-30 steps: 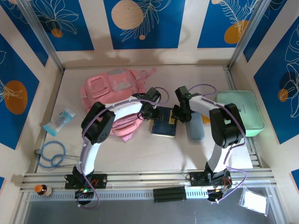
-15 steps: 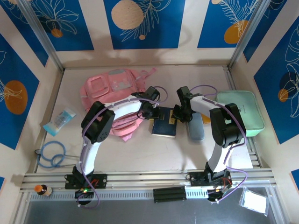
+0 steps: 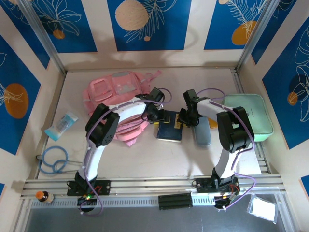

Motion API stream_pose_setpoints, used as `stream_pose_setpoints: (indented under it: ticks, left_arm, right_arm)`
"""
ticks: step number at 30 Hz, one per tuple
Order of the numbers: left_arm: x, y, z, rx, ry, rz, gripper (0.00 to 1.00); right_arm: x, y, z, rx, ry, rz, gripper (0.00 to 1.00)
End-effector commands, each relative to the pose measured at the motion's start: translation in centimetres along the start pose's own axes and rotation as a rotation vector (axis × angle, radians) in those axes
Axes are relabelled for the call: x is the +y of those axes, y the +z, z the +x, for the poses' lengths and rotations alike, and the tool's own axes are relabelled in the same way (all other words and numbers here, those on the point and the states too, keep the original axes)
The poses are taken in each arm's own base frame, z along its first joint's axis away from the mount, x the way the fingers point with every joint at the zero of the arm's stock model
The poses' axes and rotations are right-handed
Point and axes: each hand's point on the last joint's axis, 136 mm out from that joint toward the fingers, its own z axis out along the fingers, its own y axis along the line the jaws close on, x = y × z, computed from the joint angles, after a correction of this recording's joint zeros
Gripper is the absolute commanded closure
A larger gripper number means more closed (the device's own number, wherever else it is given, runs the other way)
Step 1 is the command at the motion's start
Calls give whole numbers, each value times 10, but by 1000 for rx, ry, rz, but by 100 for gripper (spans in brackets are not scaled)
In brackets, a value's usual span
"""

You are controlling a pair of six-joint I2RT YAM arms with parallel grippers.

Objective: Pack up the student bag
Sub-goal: Pick up the book at the center of the table.

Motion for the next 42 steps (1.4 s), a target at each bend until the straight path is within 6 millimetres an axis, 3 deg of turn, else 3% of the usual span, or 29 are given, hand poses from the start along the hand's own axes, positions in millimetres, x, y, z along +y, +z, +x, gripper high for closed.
stream_pose_setpoints:
  ticks: [1,6,11,20,23,28,33,38,42]
  left_arm:
    - [-39,-19,-9,-25,65,197,47]
    - [-59,-54,-21,-56,97,335,54]
    - [-74,-77,-16,-70,143,438,57]
    - [-55,-49,-3,-5,67,421,66]
    - [-52,-43,-5,0,47,403,69]
    - [-52,-42,-10,-9,44,391,72]
    - [-48,-42,-12,-16,44,357,81]
    - [-36,-54,-22,-57,29,326,94]
    - [-31,-82,-36,-129,23,345,100]
  right_arm:
    - [-9,18,14,64,26,19,74]
    - [-9,18,13,60,31,12,80]
    - [-10,19,12,59,39,10,82]
    - [-8,22,11,68,46,5,84]
    - [-8,22,12,69,44,8,89]
    - [-9,23,12,67,45,13,91]
    - [-7,20,10,55,40,11,90]
    - [2,3,1,-7,31,-35,87]
    - [26,-22,-6,-76,-2,-194,79]
